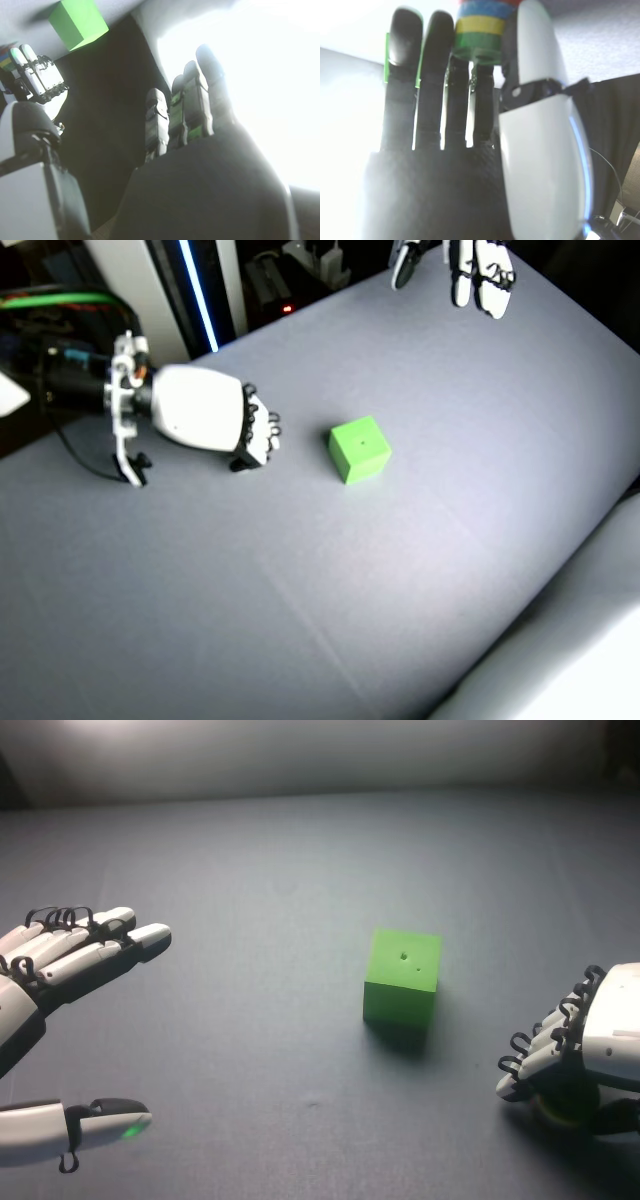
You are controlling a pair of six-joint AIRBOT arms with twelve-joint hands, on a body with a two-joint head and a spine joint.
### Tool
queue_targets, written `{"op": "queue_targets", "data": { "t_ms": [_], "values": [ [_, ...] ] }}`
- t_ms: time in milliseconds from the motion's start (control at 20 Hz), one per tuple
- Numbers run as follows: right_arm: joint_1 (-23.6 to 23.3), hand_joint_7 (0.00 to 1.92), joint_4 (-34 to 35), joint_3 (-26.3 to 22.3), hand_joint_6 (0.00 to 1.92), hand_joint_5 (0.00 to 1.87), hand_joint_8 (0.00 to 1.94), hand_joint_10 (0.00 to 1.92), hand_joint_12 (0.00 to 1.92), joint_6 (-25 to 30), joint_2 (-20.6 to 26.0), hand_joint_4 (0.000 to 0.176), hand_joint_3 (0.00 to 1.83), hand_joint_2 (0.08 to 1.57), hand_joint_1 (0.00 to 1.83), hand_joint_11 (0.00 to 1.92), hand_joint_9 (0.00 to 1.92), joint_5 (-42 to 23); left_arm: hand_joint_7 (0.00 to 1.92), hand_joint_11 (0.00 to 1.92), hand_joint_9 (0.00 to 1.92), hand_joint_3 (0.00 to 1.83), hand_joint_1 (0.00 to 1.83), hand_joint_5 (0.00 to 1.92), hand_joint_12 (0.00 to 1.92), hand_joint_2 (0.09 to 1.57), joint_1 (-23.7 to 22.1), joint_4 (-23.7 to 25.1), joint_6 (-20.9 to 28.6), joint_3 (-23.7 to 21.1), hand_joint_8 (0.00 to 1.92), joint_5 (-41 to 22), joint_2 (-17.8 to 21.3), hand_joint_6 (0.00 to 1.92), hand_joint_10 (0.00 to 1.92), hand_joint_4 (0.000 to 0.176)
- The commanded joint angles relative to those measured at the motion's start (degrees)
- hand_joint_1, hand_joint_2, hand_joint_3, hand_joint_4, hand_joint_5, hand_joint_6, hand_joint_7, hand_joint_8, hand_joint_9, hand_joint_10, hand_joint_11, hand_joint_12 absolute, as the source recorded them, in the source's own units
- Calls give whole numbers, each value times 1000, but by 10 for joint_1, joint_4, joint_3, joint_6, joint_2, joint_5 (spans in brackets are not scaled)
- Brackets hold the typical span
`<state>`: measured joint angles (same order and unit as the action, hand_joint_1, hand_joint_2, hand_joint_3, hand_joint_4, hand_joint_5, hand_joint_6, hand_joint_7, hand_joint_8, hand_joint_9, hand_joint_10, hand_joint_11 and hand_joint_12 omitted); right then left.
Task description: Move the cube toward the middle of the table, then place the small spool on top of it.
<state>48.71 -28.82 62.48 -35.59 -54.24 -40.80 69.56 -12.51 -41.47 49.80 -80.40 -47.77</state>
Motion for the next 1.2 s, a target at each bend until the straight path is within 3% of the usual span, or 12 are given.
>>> {"op": "queue_targets", "data": {
  "t_ms": [0,150,250,450,650,750,800,850,900,1050,1100,1150],
  "values": [
    [-5,825,13,2,5,765,19,1372,1512,0,0,0,1,1033,1328,862,799,-54,119,41,141,3,821,213,569,976,-2,1,5,0,2,-70,-1,3,1,118],
    [-5,827,13,3,1,766,13,1164,1359,0,0,0,0,973,1281,906,859,-54,124,48,147,2,811,211,567,977,-2,1,5,1,3,-70,-2,1,3,116],
    [-5,825,13,4,2,753,10,1298,1470,0,0,0,0,964,1246,919,820,-54,118,42,141,2,808,206,562,977,-2,1,7,3,0,-69,-4,0,0,115],
    [-5,828,13,4,0,759,9,1253,1431,0,0,0,2,945,1247,936,832,-54,124,42,146,2,815,215,558,980,-2,1,8,3,2,-68,-4,3,1,110],
    [-5,849,13,6,4,790,20,1447,1566,0,0,0,3,964,1288,1041,887,-52,113,37,138,0,818,216,550,976,-2,1,9,4,0,-68,-6,2,1,114],
    [-5,888,13,6,11,851,40,1405,1503,0,1,0,2,1001,1327,1083,950,-51,124,39,140,0,829,222,549,969,-2,1,10,4,3,-68,-7,3,2,109],
    [-5,864,13,6,494,1000,1125,1510,1504,0,1,0,15,1107,1272,1097,977,-51,127,43,144,0,817,220,549,967,-2,1,10,4,4,-68,-7,2,3,114],
    [-5,749,13,7,720,952,1520,1687,1667,0,2,0,0,1187,1239,1098,951,-50,128,46,145,0,812,217,549,966,-2,1,10,4,4,-68,-7,0,3,115],
    [-6,700,13,7,827,909,1640,1730,1714,0,2,0,3,1217,1224,1085,932,-50,126,45,143,0,816,214,548,967,-2,1,11,4,3,-67,-7,0,1,113],
    [-17,891,13,10,654,1065,1352,1159,1263,0,2,0,0,1128,1267,1098,1078,-50,133,68,153,1,820,217,503,955,-2,1,12,4,0,-67,-9,0,0,113],
    [-23,860,13,10,681,1037,1409,1259,1389,-2,3,0,1,1143,1261,1075,1037,-51,138,76,157,1,820,224,496,953,-1,1,12,4,2,-67,-9,3,1,105],
    [-30,873,13,11,664,1091,1324,1170,1342,-6,3,0,0,1125,1257,1053,1023,-51,142,80,160,1,818,228,495,953,-1,1,13,4,3,-68,-9,4,2,97]
  ]
}}
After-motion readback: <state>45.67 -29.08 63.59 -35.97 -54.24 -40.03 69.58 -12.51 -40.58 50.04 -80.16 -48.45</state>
